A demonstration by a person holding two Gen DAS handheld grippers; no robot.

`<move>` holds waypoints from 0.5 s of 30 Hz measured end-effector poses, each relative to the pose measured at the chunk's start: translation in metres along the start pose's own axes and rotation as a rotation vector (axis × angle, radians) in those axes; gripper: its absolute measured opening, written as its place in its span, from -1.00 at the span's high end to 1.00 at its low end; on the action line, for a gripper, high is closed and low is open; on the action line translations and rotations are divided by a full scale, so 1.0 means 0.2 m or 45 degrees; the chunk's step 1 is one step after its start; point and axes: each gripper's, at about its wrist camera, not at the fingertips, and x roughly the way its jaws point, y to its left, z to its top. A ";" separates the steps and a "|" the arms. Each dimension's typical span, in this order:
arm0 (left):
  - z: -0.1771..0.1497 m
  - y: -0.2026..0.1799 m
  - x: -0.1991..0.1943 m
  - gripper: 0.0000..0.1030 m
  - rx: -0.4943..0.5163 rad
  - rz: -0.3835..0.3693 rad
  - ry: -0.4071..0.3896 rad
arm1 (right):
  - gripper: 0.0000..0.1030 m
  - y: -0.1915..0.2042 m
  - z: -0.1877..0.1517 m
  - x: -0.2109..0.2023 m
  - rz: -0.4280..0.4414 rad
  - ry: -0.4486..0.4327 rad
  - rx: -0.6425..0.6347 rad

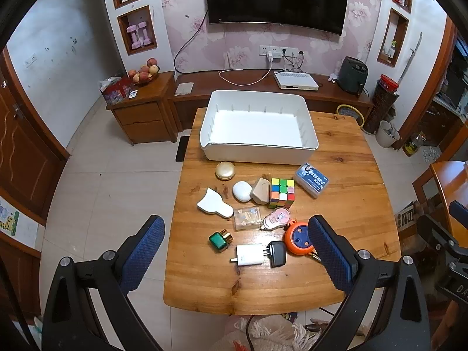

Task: Organize rigid objects

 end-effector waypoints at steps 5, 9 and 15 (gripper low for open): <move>-0.03 -0.01 0.00 -0.92 -0.001 -0.004 0.015 | -0.90 0.01 -0.01 0.00 -0.002 0.004 -0.005; -0.01 0.00 -0.01 -0.92 0.007 -0.002 0.035 | -0.90 0.00 -0.01 0.01 -0.001 0.007 0.002; -0.01 -0.01 -0.02 -0.92 0.019 0.006 0.043 | -0.90 0.01 -0.04 0.02 0.003 0.010 0.017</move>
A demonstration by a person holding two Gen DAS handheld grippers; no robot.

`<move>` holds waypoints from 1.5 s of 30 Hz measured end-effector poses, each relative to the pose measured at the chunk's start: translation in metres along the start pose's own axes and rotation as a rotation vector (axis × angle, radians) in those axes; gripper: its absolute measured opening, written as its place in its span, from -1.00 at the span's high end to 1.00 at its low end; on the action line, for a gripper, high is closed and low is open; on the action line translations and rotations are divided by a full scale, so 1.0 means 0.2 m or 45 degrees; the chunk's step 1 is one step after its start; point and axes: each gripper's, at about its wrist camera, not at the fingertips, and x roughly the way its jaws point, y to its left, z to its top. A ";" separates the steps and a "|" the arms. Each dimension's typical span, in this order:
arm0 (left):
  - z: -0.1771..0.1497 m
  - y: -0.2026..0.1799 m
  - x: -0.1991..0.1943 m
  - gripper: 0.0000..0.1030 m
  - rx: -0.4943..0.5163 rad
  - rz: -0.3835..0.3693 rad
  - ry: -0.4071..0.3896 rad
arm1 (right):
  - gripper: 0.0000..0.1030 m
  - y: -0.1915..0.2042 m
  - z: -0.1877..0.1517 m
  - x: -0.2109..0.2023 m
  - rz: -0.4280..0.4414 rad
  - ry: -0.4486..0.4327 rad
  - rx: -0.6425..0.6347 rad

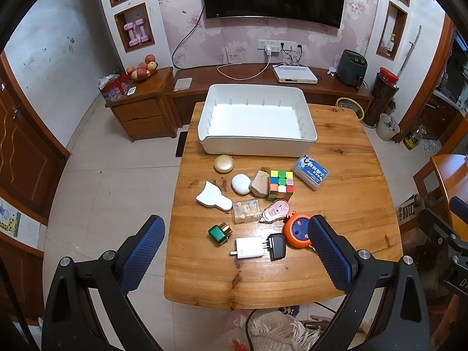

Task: Organize rigid objects

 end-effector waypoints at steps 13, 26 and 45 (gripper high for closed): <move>0.00 0.02 0.01 -0.92 -0.005 0.009 0.023 | -0.90 -0.01 0.03 0.00 0.035 0.027 -0.018; 0.03 0.02 0.03 -0.92 -0.007 -0.012 0.026 | -0.90 0.01 0.07 0.03 0.028 0.042 -0.039; 0.13 0.00 0.10 -0.92 0.008 -0.042 0.057 | -0.90 0.04 0.12 0.11 -0.029 0.074 -0.088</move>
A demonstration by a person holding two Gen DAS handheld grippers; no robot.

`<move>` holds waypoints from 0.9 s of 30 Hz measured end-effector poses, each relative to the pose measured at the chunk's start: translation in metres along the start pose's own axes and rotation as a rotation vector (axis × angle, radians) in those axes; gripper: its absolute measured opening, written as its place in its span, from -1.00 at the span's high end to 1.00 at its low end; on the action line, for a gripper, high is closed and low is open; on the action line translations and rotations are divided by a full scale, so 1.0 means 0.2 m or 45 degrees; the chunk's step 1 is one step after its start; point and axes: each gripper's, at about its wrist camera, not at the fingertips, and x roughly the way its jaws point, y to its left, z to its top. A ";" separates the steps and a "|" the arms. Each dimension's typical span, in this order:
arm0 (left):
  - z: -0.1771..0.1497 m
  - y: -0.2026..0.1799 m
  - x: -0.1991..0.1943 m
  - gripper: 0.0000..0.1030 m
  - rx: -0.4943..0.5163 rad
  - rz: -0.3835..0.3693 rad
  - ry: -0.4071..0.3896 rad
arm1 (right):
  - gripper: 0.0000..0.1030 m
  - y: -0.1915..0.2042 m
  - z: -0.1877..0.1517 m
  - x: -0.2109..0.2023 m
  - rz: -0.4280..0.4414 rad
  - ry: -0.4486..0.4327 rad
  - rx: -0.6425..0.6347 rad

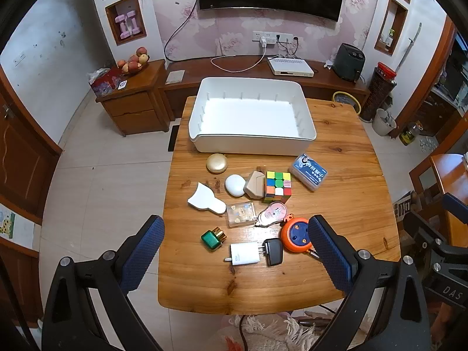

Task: Organize rigid objects

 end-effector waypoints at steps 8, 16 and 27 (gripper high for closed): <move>0.00 -0.02 0.01 -0.92 -0.007 -0.018 0.002 | -0.90 -0.01 0.00 0.01 -0.002 0.001 -0.007; 0.00 0.00 0.02 -0.92 -0.007 -0.036 0.004 | -0.90 0.00 0.00 0.03 -0.006 0.004 -0.017; -0.02 -0.01 0.04 -0.92 0.004 -0.037 0.032 | -0.90 0.05 -0.03 0.08 -0.013 0.043 -0.077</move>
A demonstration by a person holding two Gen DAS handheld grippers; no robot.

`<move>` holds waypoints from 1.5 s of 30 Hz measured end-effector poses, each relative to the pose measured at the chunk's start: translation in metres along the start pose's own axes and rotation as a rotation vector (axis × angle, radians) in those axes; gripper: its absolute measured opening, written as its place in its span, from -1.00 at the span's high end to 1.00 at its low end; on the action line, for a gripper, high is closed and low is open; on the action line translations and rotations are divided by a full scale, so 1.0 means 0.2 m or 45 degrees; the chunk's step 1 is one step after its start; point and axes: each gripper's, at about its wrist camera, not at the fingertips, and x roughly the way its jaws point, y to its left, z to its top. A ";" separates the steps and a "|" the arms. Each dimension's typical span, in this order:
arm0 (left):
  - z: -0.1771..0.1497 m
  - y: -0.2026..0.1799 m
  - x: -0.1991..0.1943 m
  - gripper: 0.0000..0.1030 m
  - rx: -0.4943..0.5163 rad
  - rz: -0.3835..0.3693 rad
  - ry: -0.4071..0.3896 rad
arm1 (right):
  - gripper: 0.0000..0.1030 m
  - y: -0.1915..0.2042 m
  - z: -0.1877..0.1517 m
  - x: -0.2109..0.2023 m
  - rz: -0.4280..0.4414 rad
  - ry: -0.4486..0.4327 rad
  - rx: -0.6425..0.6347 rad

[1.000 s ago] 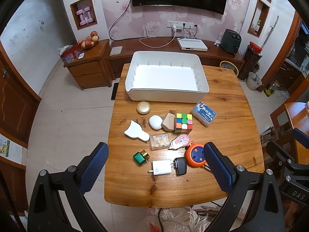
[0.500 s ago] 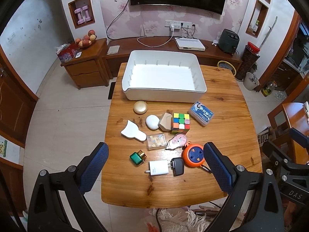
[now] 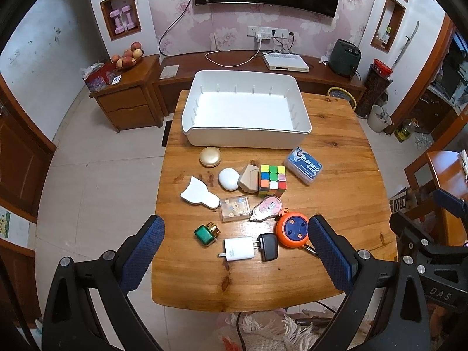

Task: Organize rigid objects

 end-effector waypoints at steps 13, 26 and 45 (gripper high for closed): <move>-0.07 0.06 0.16 -0.92 -0.039 0.041 0.082 | -0.90 0.06 0.00 0.20 0.074 0.093 -0.094; -0.29 0.12 0.53 -0.92 -0.192 0.008 0.342 | -0.90 0.05 -0.16 0.56 0.159 0.279 -0.076; -0.54 0.14 1.06 -0.92 -0.465 0.073 0.555 | -0.90 0.18 -0.35 1.00 0.273 0.246 -0.272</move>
